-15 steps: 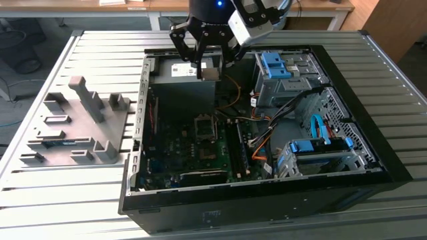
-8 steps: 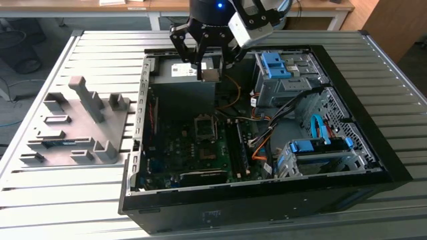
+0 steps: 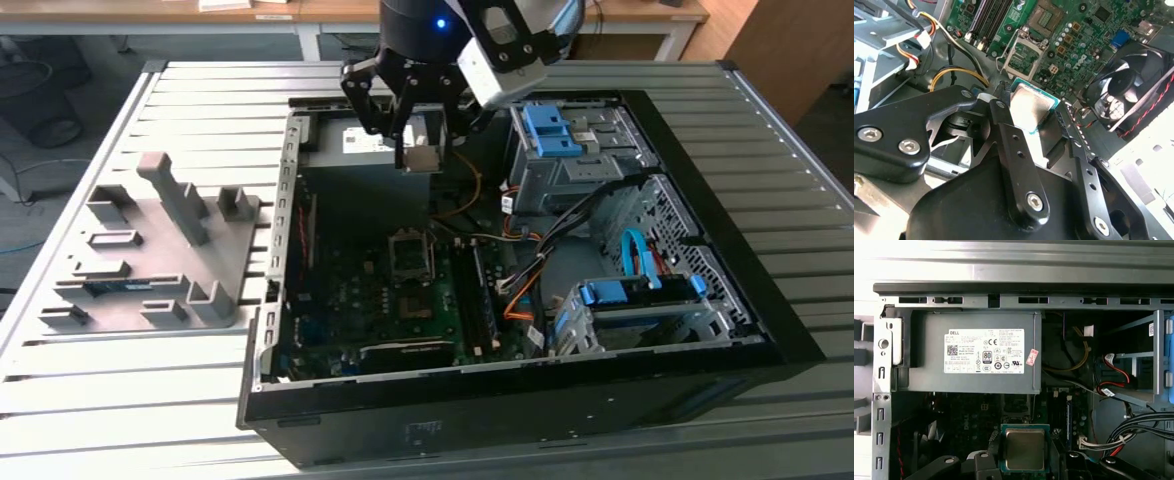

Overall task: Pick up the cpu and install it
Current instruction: 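Pick up the cpu and move it towards the insertion slot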

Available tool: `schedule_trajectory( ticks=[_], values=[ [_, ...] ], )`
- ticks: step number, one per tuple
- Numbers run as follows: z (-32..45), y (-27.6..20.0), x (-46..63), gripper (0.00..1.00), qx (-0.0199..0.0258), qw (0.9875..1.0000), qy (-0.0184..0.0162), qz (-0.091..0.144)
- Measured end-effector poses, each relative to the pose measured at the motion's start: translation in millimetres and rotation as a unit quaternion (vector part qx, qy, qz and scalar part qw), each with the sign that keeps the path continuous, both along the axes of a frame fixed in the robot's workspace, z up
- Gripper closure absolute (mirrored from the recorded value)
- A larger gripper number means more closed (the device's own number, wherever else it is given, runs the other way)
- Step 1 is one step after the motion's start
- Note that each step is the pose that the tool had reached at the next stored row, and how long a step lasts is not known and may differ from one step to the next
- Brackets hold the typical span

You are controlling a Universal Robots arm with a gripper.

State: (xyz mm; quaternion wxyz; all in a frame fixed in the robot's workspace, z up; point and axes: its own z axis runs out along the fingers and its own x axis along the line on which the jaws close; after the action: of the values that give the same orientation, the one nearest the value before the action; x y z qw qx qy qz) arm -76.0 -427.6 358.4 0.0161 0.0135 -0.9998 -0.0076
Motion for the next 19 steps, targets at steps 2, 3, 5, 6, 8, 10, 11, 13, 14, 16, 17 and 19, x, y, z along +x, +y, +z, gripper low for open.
schedule_trajectory(
  ticks=[2,3,5,6,8,10,11,13,14,16,17,19],
  values=[
    [-3.4,-2.5,0.2,0.53,0.0002,1.0,-0.0001,0.0],
    [-5.0,-3.6,0.4,0.53,0.0001,1.0,0.0,0.0],
    [-8.2,-4.4,1.3,0.53,0.0,1.0,0.0,0.0],
    [-9.6,-4.6,1.9,0.53,0.0,1.0,0.0001,0.0],
    [-12.5,-4.7,3.6,0.53,0.0,1.0,0.0001,0.0],
    [-15.2,-4.8,4.9,0.53,0.0,1.0,0.0001,0.0],
    [-16.6,-4.9,5.3,0.53,0.0,1.0,0.0001,0.0],
    [-19.4,-5.3,5.6,0.53,0.0001,1.0,0.0,0.0],
    [-20.7,-5.6,5.7,0.53,0.0002,1.0,0.0,0.0],
    [-22.6,-6.2,6.0,0.53,0.0003,1.0,0.0001,0.0],
    [-23.6,-6.4,6.1,0.53,0.0005,1.0,0.0,0.0],
    [-25.1,-6.9,6.2,0.53,0.0007,1.0,0.0,0.0]
  ],
)
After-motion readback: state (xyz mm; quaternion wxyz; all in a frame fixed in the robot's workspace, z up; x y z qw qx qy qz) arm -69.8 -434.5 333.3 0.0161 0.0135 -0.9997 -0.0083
